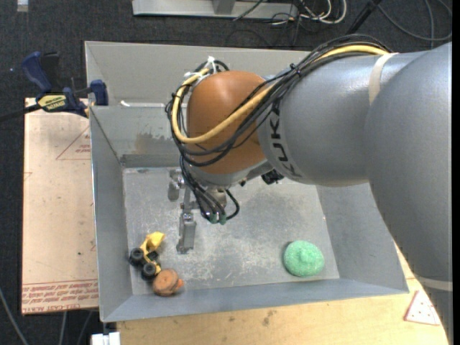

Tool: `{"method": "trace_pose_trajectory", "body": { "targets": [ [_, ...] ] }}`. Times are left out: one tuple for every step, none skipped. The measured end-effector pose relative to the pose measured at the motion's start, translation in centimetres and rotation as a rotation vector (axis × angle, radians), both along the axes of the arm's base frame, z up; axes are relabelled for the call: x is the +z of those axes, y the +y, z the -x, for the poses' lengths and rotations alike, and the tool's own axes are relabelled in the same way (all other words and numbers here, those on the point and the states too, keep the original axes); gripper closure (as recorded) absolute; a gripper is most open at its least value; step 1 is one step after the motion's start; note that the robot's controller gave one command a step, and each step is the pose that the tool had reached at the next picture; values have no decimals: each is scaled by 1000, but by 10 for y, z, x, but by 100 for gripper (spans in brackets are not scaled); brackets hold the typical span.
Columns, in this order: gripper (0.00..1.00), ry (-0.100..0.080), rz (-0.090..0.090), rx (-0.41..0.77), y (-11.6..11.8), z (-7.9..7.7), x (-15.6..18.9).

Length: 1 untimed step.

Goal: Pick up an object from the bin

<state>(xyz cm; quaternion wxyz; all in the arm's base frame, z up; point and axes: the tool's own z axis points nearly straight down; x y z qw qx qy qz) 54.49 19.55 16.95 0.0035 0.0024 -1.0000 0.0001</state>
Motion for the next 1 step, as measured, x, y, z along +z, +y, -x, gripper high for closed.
{"method": "trace_pose_trajectory", "body": {
  "targets": [
    [0, -7, -1, -4, -1, -2, 5]
  ]
}}
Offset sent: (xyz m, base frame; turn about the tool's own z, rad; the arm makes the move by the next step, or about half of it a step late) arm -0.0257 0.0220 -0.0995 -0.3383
